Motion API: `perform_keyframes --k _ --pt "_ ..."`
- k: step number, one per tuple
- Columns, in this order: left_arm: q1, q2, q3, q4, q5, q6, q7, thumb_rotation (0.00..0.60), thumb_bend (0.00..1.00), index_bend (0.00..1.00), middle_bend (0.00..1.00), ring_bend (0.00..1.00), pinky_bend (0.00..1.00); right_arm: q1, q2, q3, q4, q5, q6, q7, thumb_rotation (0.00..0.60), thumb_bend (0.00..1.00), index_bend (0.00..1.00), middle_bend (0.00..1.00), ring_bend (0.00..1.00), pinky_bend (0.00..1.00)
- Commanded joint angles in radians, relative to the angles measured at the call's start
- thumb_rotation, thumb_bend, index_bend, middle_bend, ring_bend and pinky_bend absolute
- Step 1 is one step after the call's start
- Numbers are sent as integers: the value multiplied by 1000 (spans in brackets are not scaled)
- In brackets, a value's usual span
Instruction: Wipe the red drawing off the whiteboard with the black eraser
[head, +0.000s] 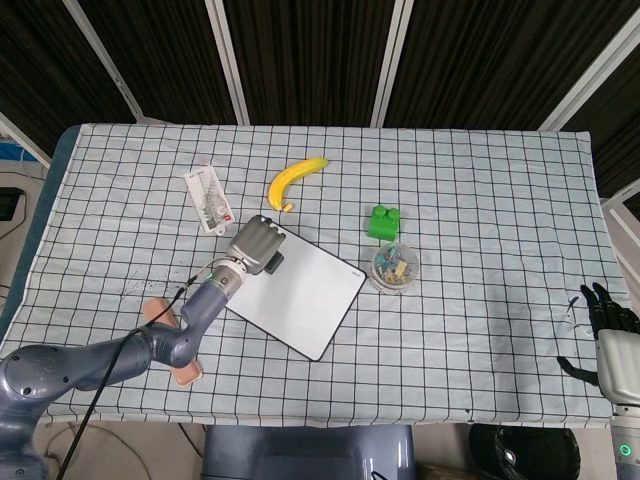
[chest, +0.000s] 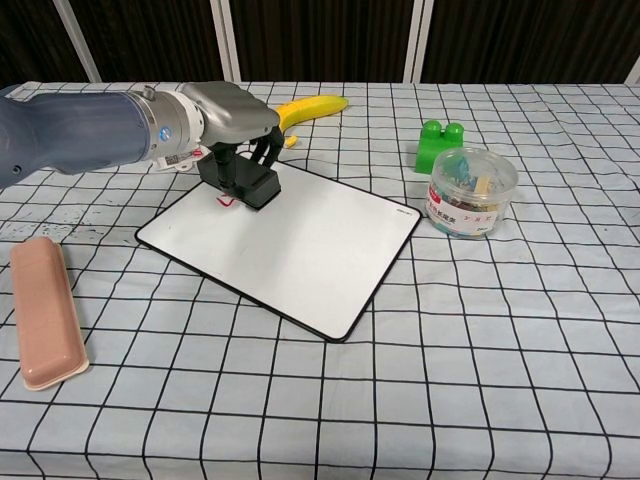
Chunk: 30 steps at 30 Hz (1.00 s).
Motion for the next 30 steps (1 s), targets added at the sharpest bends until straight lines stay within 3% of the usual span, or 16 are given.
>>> perform_keyframes --k 1,30 --pt "0 -4 2 5 0 -4 -2 600 274 483 465 260 388 0 0 0 1 -1 1 -1 600 30 0 84 168 183" --pt "34 75 58 -120 -42 11 18 600 274 482 466 260 391 1 -4 1 1 -4 6 -6 600 31 0 84 168 183"
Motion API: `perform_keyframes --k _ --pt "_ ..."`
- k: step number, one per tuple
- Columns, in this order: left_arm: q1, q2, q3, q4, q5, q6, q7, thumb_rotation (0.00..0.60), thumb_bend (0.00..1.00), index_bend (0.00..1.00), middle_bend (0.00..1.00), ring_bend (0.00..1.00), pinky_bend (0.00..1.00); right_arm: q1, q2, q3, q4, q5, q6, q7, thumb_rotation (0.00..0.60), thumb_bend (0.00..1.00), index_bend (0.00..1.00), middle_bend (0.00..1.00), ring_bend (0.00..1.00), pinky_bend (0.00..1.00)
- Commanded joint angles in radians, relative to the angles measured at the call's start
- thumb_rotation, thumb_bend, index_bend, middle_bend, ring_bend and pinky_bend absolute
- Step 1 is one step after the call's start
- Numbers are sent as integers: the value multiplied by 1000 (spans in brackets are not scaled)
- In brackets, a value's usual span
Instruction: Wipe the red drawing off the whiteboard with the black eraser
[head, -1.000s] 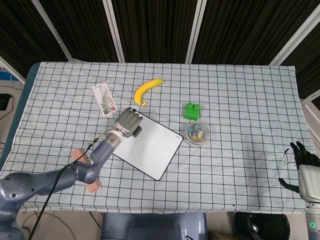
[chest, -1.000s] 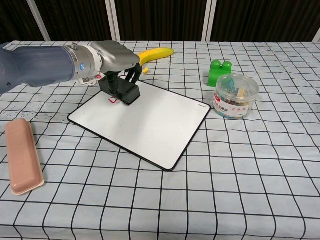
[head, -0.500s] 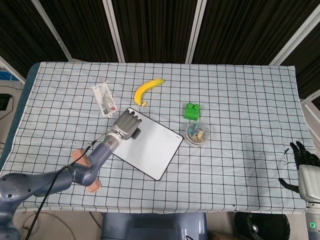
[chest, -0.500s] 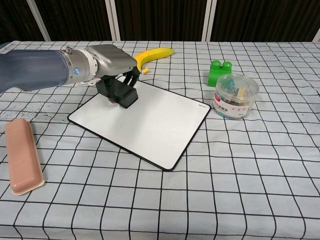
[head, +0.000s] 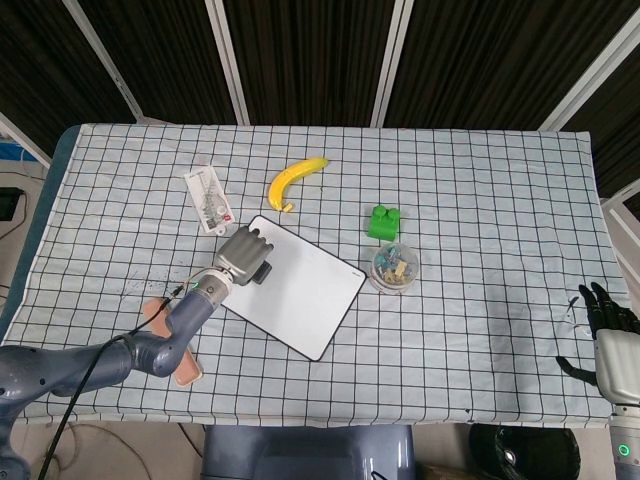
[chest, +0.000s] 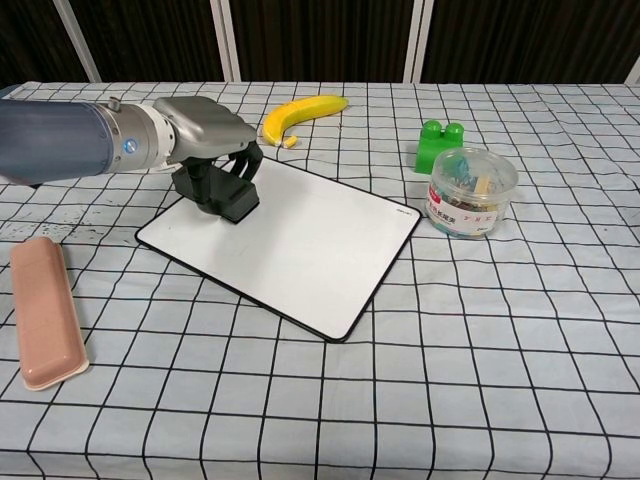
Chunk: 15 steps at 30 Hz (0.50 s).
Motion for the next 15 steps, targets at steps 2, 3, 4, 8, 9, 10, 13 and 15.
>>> perform_keyframes --k 2,3,4,8,9,10,13,15 --pt "-3 -19 -8 26 18 13 -13 600 274 482 467 260 391 1 0 -1 1 0 -2 0 600 30 0 84 168 183" --pt "-3 -26 -12 39 24 13 -20 600 274 483 467 260 391 1 0 -1 1 0 -2 0 600 30 0 84 168 183" --pt "-4 -34 -16 52 32 12 -28 600 274 483 467 260 391 1 -1 -1 1 0 -2 -1 600 30 0 84 168 183" --pt "-12 -68 -27 116 57 -4 -50 600 274 483 468 260 391 0 -1 -1 0 1 -2 1 600 30 0 84 168 183" --pt "-14 -74 -30 127 68 -4 -56 600 274 483 468 260 391 0 0 -1 -1 0 -2 1 600 31 0 84 168 183" --pt "-18 -82 -34 141 84 -3 -61 600 274 484 468 260 391 0 0 -2 0 -1 -2 0 600 30 0 84 168 183" --pt "-23 -96 -43 166 110 1 -76 600 274 484 468 260 391 1 -1 -3 -2 -2 -5 1 600 30 0 84 168 183" --pt "-28 -109 -52 189 118 -12 -92 600 274 485 468 260 391 2 0 -4 -2 -2 -8 0 600 30 0 84 168 183"
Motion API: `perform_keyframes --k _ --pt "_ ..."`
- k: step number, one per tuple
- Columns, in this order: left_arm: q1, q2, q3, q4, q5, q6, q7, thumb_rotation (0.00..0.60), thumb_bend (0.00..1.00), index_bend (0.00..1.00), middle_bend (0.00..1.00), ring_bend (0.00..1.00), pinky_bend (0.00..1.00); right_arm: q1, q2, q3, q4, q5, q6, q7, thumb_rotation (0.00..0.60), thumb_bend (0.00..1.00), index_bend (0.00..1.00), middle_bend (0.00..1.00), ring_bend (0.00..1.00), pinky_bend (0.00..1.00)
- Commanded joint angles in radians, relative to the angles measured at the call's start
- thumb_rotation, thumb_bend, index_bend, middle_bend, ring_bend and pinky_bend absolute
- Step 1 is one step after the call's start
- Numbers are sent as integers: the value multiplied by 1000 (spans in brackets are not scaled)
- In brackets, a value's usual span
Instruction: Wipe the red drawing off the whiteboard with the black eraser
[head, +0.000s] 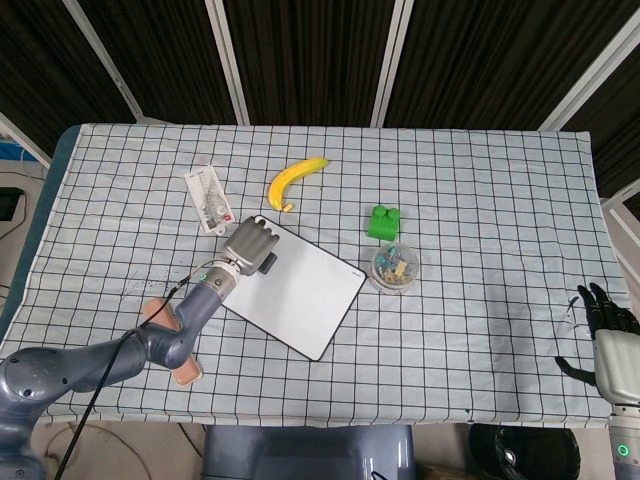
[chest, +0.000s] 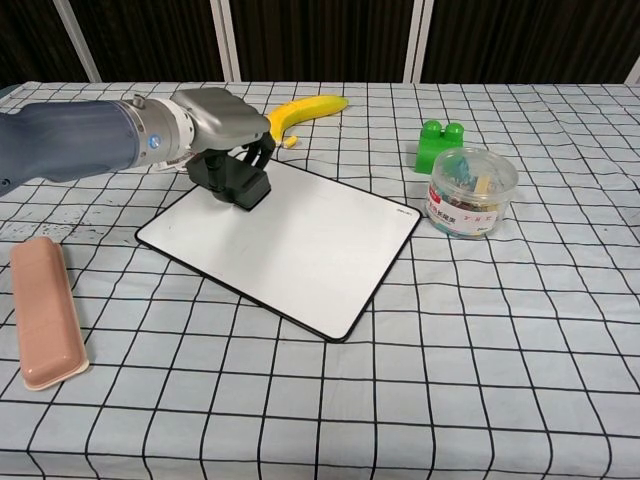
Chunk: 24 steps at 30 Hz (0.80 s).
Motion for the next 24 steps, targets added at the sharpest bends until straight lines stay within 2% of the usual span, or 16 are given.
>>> perform_keyframes --k 1,6,10,15,20,24 --pt "-10 -25 -15 42 18 -17 -28 600 274 485 468 260 391 1 0 -2 0 0 -3 -2 600 30 0 84 168 183" --pt "-16 -61 -31 110 55 -46 -81 600 274 486 469 260 391 -1 2 0 0 2 0 2 600 31 0 84 168 183" --pt "-18 -34 -36 74 84 -35 -80 600 274 488 469 260 391 -1 2 -1 1 2 -1 3 600 30 0 84 168 183" --pt "-8 81 -48 -85 66 5 -31 600 274 489 468 260 391 -1 3 0 3 2 -1 4 600 29 0 84 168 183" --pt "11 228 -8 -256 6 41 76 600 274 485 468 260 391 -3 6 2 0 8 -1 9 600 30 0 84 168 183" --pt "45 330 19 -354 -32 84 104 600 274 482 468 260 392 -3 5 -1 -3 1 3 2 600 30 0 84 168 183"
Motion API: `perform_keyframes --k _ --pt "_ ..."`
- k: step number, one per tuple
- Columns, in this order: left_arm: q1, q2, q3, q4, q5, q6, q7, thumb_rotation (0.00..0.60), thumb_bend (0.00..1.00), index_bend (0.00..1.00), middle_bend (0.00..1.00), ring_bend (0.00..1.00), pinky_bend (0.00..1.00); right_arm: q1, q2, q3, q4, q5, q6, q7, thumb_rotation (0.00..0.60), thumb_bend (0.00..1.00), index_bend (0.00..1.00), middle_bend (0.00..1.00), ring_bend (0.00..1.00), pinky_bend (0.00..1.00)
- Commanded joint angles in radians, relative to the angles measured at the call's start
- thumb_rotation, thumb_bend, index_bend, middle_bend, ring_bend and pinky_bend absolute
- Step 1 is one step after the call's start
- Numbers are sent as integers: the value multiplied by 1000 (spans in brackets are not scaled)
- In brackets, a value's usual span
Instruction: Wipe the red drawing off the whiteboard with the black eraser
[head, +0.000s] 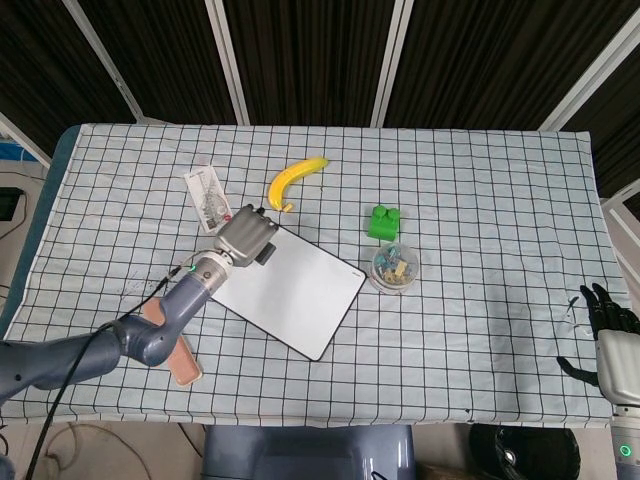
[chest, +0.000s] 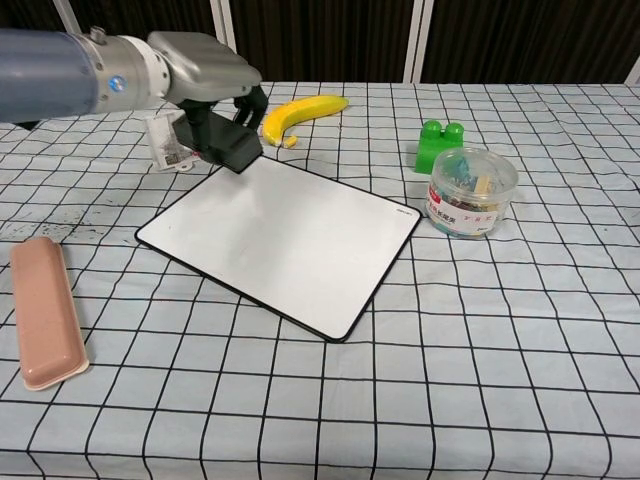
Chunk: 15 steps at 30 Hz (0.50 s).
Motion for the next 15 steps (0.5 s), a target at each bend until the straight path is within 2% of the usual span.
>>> perform_keyframes --k 1,8,15 --pt "46 118 41 -112 -39 51 34 600 274 482 468 260 392 0 -1 -2 -3 -3 3 -5 600 30 0 84 168 183" --pt "129 180 87 -112 69 48 -101 600 274 482 468 260 392 -4 -1 -1 -8 -2 9 -9 600 31 0 84 168 183" --pt "222 172 128 27 238 52 -303 600 274 481 469 260 391 -4 -1 0 -7 -1 8 -10 600 30 0 84 168 183"
